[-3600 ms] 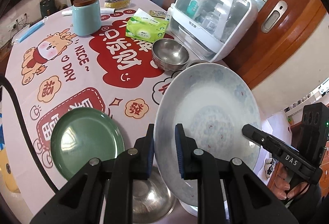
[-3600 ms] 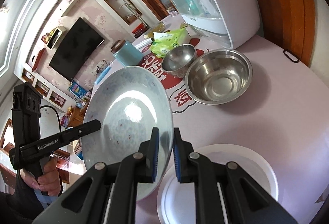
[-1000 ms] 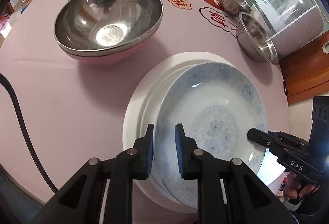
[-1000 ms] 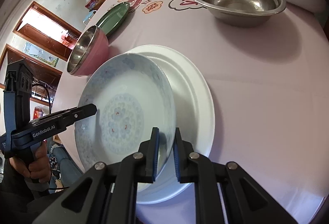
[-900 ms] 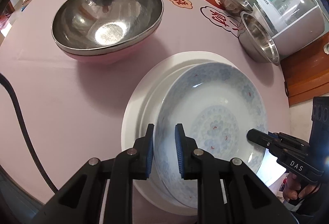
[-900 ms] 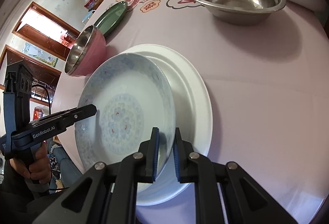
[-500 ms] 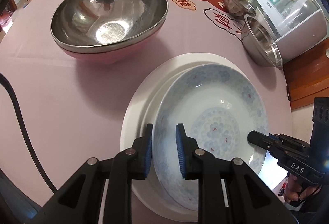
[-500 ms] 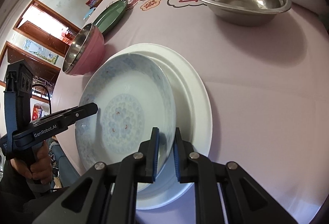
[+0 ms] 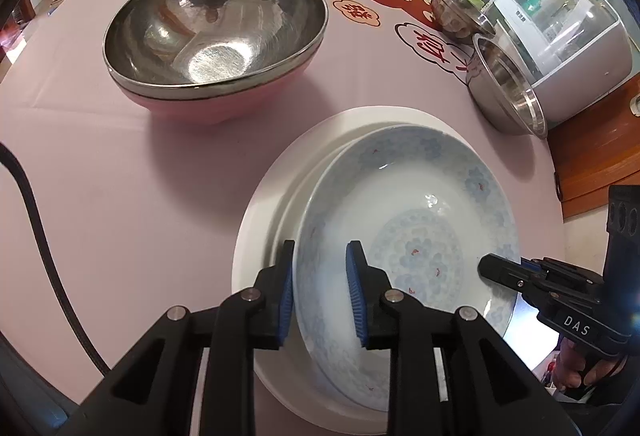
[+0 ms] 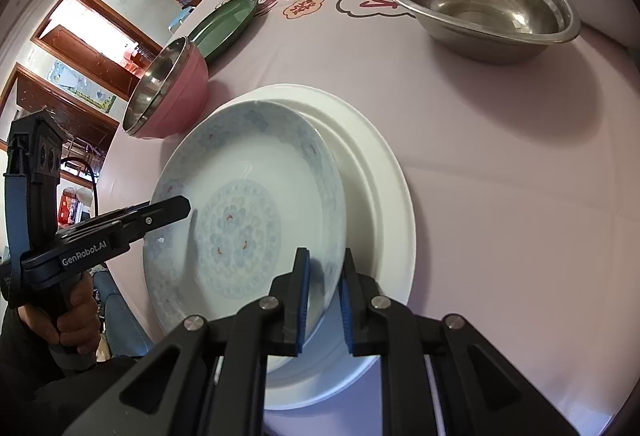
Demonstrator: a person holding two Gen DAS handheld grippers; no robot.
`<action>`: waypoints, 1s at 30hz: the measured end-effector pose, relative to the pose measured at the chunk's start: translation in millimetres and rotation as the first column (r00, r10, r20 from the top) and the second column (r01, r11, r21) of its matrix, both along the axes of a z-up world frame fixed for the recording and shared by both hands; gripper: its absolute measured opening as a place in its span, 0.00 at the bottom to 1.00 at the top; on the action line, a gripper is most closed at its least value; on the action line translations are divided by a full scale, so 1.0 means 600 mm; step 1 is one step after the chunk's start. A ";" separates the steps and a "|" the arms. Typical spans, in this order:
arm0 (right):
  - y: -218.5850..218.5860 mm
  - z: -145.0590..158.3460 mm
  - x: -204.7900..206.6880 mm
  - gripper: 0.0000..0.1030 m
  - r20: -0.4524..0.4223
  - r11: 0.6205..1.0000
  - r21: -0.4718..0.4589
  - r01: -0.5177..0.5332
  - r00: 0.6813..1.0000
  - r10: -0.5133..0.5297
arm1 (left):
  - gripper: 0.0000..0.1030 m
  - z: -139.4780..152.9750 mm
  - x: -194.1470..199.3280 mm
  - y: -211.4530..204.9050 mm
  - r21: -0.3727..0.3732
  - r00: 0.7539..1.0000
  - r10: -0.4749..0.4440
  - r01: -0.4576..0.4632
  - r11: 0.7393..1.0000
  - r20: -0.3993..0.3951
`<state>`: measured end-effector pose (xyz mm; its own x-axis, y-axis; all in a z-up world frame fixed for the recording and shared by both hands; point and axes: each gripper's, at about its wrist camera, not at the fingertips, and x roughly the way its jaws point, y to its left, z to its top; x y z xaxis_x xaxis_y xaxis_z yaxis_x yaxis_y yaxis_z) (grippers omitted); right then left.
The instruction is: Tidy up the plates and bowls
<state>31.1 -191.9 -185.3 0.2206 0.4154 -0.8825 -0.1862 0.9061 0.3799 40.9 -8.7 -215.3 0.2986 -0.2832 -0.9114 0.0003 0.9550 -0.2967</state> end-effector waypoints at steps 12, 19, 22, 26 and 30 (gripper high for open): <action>0.036 0.010 -0.006 0.28 0.025 0.989 -0.126 -0.076 0.996 0.080 | 0.35 0.003 0.013 -0.017 0.015 0.999 -0.026 0.027 1.000 -0.036; 0.034 0.035 -0.011 0.51 0.098 0.990 -0.136 -0.029 0.994 0.042 | 0.61 0.019 0.005 -0.038 0.038 0.995 -0.091 0.092 0.995 -0.027; 0.030 0.039 -0.014 0.53 0.115 0.991 -0.131 0.002 0.993 0.013 | 0.63 0.026 -0.001 -0.041 0.055 0.993 -0.116 0.117 0.992 -0.020; 0.029 0.042 -0.020 0.54 0.130 0.992 -0.118 0.049 0.991 -0.034 | 0.63 0.037 -0.014 -0.034 0.047 0.990 -0.139 0.139 0.989 -0.011; 0.024 0.049 -0.028 0.54 0.141 0.990 -0.104 0.093 0.987 -0.078 | 0.76 0.054 -0.030 -0.021 0.050 0.989 -0.150 0.150 0.987 0.001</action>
<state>14.0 -177.4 -156.0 0.3728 0.2917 -0.8809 -0.1491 0.9558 0.2534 22.9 -21.2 -182.8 0.2601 -0.2792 -0.9243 0.1458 0.9577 -0.2483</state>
